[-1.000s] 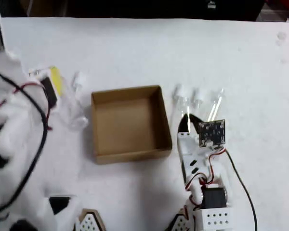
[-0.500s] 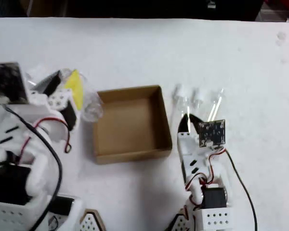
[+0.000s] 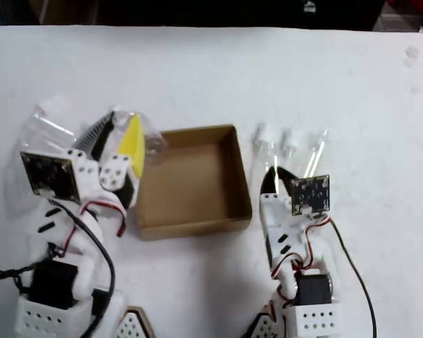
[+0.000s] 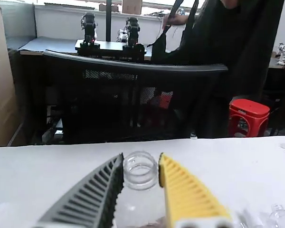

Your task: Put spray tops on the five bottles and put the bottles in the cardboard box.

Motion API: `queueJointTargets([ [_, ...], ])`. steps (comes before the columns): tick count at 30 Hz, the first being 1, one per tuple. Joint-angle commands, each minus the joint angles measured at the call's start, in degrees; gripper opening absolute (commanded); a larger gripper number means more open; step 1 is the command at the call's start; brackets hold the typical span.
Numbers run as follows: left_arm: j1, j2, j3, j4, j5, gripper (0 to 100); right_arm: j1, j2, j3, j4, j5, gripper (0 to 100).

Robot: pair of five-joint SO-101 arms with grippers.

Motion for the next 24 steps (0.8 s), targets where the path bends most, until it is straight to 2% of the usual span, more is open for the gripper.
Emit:
queueJointTargets([
  [1, 2.8, -2.4, 3.0, -8.2, -1.0, 8, -0.2, 0.0, 0.5, 0.1, -0.4, 1.9],
  [5, 4.7, -2.4, 4.4, -15.0, -5.2, 8, -0.2, 0.0, 0.5, 0.1, -0.4, 1.9],
  [11, 5.7, -1.3, 4.5, -17.8, -6.9, 8, -0.2, 0.0, 0.5, 0.1, -0.4, 1.9],
  [18, 5.2, 16.0, 4.0, -30.1, -7.0, 8, -0.2, 0.0, 0.5, 0.1, -0.4, 1.9],
  [24, 3.4, 27.0, 4.4, -36.7, -7.1, 8, -0.2, 0.0, 0.5, 0.1, -0.4, 1.9],
])
